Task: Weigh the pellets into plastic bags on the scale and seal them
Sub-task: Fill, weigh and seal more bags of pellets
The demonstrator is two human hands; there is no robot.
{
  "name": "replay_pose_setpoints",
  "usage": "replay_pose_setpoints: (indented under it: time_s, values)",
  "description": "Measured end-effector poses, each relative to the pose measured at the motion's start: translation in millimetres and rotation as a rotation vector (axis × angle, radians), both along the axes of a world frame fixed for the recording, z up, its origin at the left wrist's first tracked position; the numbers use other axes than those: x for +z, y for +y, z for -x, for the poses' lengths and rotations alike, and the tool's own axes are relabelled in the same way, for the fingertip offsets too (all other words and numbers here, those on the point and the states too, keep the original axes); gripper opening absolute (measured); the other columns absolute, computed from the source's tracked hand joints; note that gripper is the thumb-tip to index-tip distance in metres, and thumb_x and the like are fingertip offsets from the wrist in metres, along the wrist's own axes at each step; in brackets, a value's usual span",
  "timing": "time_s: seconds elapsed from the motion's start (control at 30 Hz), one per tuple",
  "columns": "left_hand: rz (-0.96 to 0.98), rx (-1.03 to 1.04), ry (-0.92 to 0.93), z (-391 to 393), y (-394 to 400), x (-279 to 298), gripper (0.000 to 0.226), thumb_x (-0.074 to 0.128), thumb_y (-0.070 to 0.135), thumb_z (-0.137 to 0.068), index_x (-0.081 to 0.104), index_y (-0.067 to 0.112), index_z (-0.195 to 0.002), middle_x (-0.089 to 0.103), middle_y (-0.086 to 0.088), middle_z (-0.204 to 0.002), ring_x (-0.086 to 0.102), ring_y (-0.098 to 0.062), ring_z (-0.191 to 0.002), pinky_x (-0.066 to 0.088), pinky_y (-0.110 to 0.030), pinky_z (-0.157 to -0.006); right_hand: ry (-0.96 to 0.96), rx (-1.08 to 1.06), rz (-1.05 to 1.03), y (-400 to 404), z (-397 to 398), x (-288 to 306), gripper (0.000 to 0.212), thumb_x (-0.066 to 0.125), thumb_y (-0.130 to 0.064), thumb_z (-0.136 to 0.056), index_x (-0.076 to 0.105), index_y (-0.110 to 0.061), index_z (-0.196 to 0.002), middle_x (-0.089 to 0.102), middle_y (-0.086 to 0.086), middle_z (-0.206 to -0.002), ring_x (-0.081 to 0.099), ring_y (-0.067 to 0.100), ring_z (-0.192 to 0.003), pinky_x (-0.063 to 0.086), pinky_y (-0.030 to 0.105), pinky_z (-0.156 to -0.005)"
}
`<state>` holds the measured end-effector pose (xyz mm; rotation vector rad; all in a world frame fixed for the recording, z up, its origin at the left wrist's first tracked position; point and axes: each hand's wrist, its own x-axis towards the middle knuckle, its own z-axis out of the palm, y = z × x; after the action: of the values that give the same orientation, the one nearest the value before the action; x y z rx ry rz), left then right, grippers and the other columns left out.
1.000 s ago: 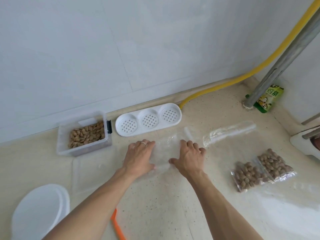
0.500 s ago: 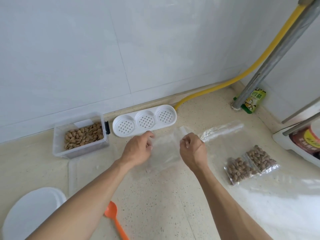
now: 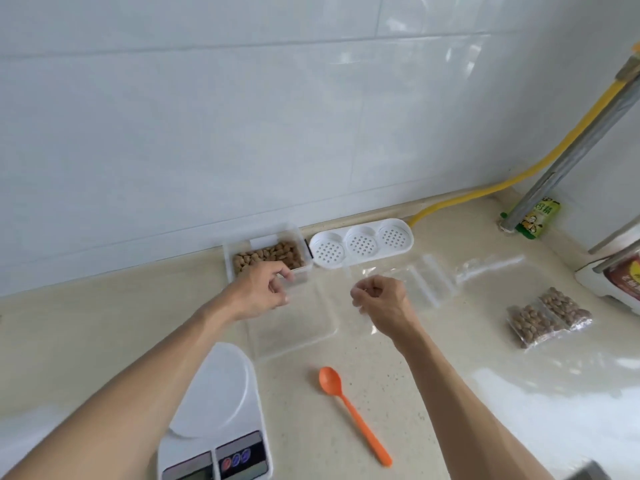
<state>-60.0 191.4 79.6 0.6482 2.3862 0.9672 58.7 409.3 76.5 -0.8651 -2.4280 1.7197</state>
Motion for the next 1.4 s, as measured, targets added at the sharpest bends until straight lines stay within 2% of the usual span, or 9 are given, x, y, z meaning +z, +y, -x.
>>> replay_pose_setpoints:
  time_s: [0.17, 0.23, 0.33, 0.5, 0.57, 0.67, 0.83, 1.17, 1.4]
  values:
    - [0.125, -0.020, -0.021, -1, -102, -10, 0.034, 0.065, 0.005, -0.079, 0.064, 0.026, -0.106, 0.065, 0.009, -0.078, 0.056, -0.005, -0.060, 0.050, -0.026, -0.065, -0.081, 0.042, 0.022, -100, -2, -23, 0.007, 0.067, -0.007, -0.086, 0.069, -0.003, -0.080, 0.068, 0.007, -0.067, 0.057, 0.013, -0.052, 0.049, 0.026, -0.053]
    - [0.161, -0.004, -0.037, -8, -132, -18, 0.038, 0.062, 0.002, -0.080, 0.062, 0.029, -0.106, 0.062, 0.008, -0.088, 0.058, -0.011, -0.066, 0.051, -0.028, -0.065, -0.132, 0.055, 0.043, -132, -5, -35, 0.010, 0.066, -0.009, -0.088, 0.069, -0.003, -0.082, 0.067, 0.008, -0.070, 0.057, 0.013, -0.055, 0.050, 0.024, -0.052]
    - [0.177, 0.014, -0.029, -17, -162, -34, 0.042, 0.063, 0.000, -0.080, 0.059, 0.027, -0.111, 0.054, 0.006, -0.099, 0.055, -0.013, -0.067, 0.045, -0.020, -0.062, -0.203, 0.057, 0.013, -162, -10, -48, 0.009, 0.066, -0.014, -0.090, 0.070, -0.008, -0.084, 0.070, 0.008, -0.076, 0.061, 0.015, -0.063, 0.054, 0.028, -0.059]
    - [0.173, 0.073, 0.021, -27, -184, -56, 0.046, 0.066, 0.002, -0.079, 0.058, 0.022, -0.120, 0.053, 0.001, -0.113, 0.050, -0.003, -0.072, 0.040, -0.019, -0.075, -0.254, 0.014, -0.026, -182, -15, -59, 0.006, 0.067, -0.018, -0.090, 0.069, -0.012, -0.088, 0.070, 0.006, -0.082, 0.063, 0.018, -0.070, 0.052, 0.028, -0.060]
    - [0.195, 0.085, 0.052, -32, -187, -60, 0.046, 0.065, 0.006, -0.082, 0.056, 0.021, -0.124, 0.052, 0.000, -0.119, 0.052, -0.007, -0.086, 0.041, -0.022, -0.082, -0.260, 0.003, -0.037, -186, -17, -61, 0.013, 0.068, -0.023, -0.090, 0.068, -0.013, -0.098, 0.072, 0.008, -0.088, 0.066, 0.019, -0.074, 0.053, 0.030, -0.063]
    - [0.281, 0.141, 0.193, -39, -190, -61, 0.050, 0.065, 0.020, -0.085, 0.049, 0.019, -0.133, 0.052, -0.002, -0.129, 0.053, -0.020, -0.117, 0.042, -0.037, -0.095, -0.253, -0.016, -0.076, -190, -25, -61, 0.034, 0.062, -0.031, -0.094, 0.057, -0.013, -0.123, 0.067, 0.003, -0.099, 0.064, 0.020, -0.088, 0.049, 0.033, -0.075]
    - [0.324, 0.190, 0.347, -71, -197, -60, 0.054, 0.065, 0.033, -0.084, 0.051, 0.016, -0.133, 0.057, -0.008, -0.127, 0.054, -0.028, -0.117, 0.041, -0.042, -0.098, -0.184, 0.005, -0.351, -195, -63, -64, 0.041, 0.050, -0.033, -0.099, 0.049, -0.013, -0.134, 0.055, 0.010, -0.129, 0.054, 0.025, -0.115, 0.048, 0.041, -0.092]
    - [0.309, 0.168, 0.471, -184, -208, -76, 0.061, 0.067, 0.037, -0.085, 0.049, 0.010, -0.136, 0.053, -0.015, -0.130, 0.046, -0.033, -0.126, 0.040, -0.049, -0.104, -0.100, 0.325, -0.710, -220, -143, -75, 0.041, 0.044, -0.037, -0.100, 0.049, -0.016, -0.134, 0.049, 0.005, -0.139, 0.048, 0.027, -0.119, 0.043, 0.042, -0.094]
    - [0.374, 0.161, 0.423, -233, -224, -109, 0.076, 0.064, 0.049, -0.085, 0.038, 0.008, -0.144, 0.043, -0.011, -0.146, 0.036, -0.031, -0.137, 0.034, -0.046, -0.111, -0.247, 0.516, -0.738, -228, -183, -90, 0.055, 0.035, -0.044, -0.103, 0.022, -0.024, -0.153, 0.022, 0.004, -0.160, 0.031, 0.026, -0.139, 0.032, 0.043, -0.110]
